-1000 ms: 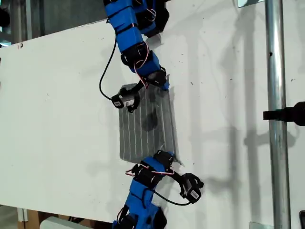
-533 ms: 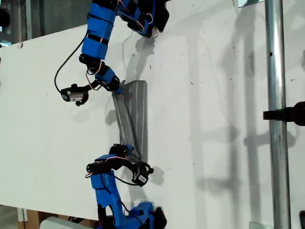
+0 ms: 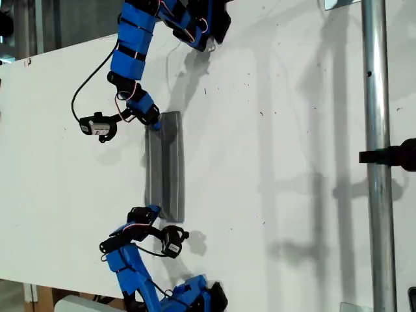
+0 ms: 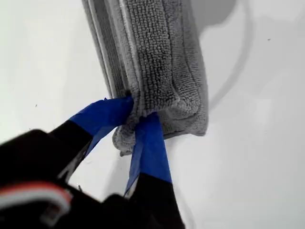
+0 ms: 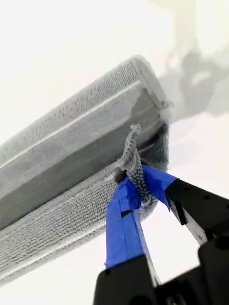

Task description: Grasp corners of a towel and fold twice.

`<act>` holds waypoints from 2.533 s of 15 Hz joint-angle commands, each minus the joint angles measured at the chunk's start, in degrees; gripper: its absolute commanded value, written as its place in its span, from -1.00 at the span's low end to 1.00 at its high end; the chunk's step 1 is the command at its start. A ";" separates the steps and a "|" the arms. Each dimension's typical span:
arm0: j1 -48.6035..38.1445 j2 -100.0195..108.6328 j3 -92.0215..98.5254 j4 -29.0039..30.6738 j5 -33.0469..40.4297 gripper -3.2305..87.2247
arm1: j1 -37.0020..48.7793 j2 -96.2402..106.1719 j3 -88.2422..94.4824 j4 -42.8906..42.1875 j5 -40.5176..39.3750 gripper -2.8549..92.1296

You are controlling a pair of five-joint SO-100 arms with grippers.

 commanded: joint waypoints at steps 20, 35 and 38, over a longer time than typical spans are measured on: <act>9.67 58.27 40.17 5.45 -18.02 -0.45 | 2.99 48.96 26.46 23.12 32.34 -0.42; 22.50 111.71 82.79 -6.15 -26.98 -0.77 | 7.73 68.99 51.59 8.44 46.76 -0.28; 21.97 111.71 82.00 -4.92 -26.54 -0.77 | 5.89 35.51 41.92 -10.63 46.67 -0.25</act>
